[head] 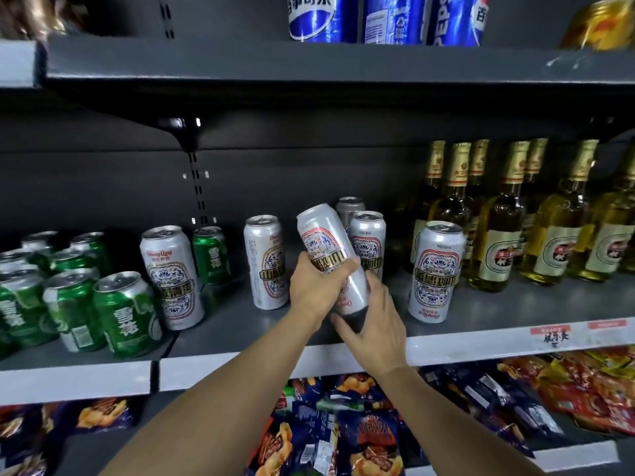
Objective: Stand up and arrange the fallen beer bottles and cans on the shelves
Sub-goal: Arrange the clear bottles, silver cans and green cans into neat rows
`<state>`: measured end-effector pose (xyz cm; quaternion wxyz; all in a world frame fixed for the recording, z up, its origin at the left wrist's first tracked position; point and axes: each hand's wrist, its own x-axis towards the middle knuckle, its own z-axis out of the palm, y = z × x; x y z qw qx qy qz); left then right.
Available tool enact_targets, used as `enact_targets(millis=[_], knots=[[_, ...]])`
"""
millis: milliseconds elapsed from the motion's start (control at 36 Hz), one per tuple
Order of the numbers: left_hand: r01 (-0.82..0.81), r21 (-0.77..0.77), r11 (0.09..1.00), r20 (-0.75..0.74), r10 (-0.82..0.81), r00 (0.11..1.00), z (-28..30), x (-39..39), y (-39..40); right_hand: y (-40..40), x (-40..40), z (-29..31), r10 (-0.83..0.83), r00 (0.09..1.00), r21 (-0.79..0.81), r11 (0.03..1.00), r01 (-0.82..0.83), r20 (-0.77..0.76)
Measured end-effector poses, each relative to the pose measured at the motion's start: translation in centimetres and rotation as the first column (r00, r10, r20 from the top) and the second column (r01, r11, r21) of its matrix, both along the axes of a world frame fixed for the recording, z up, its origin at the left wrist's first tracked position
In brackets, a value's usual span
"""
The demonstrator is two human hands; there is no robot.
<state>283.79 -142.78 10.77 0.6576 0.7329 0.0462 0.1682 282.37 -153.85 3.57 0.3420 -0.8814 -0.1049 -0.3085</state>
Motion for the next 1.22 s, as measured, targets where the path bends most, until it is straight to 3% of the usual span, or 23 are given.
enact_targets(millis=[111,167,278,361,417,500,556,639,722,778,889,1222], knots=[[0.006,0.194,0.981,0.050,-0.016,0.999,-0.5,-0.4,0.7,0.0,0.1,0.1,0.016,0.996,0.015,1.000,-0.017,0.085],[0.073,0.205,0.976,0.027,-0.080,0.996,-0.6,-0.5,1.2,0.3,0.0,0.4,0.003,0.995,0.087,0.996,-0.011,0.101],[0.186,0.158,0.970,-0.065,-0.177,0.982,-1.3,-0.2,2.5,1.6,0.0,2.1,0.121,0.991,0.332,0.938,-0.096,-0.055],[0.321,0.044,0.946,-0.078,-0.317,0.945,-1.7,-0.5,3.5,2.9,0.6,3.3,0.343,0.908,0.532,0.829,-0.172,-0.241],[0.346,0.033,0.938,-0.064,-0.343,0.937,-1.8,-0.7,4.2,3.4,1.3,3.6,0.381,0.880,0.592,0.791,-0.152,-0.283],[0.344,0.088,0.935,-0.037,-0.342,0.939,-1.8,-1.0,5.4,3.9,1.8,4.1,0.319,0.905,0.566,0.817,-0.112,-0.281],[0.253,0.070,0.965,0.026,-0.255,0.967,-2.2,-1.3,6.2,4.5,1.8,4.2,0.262,0.927,0.537,0.840,-0.081,-0.270],[-0.134,0.041,0.990,0.158,0.126,0.979,-2.9,-1.3,7.4,5.8,1.6,4.3,0.175,0.952,0.492,0.870,-0.030,-0.251],[-0.437,0.140,0.888,0.177,0.412,0.894,-3.3,-0.3,8.6,6.9,1.6,4.4,0.104,0.967,0.441,0.897,0.011,-0.234],[-0.431,0.239,0.870,0.069,0.427,0.901,-3.4,0.8,9.1,7.7,1.8,4.4,0.049,0.976,0.401,0.915,0.041,-0.211],[-0.205,0.317,0.926,-0.102,0.248,0.963,-4.3,3.0,10.2,9.1,2.5,5.0,-0.029,0.967,0.321,0.941,0.112,-0.252],[-0.221,0.290,0.931,-0.064,0.250,0.966,-4.8,7.3,13.8,11.2,7.8,6.3,-0.043,0.947,0.294,0.945,0.142,-0.319]])
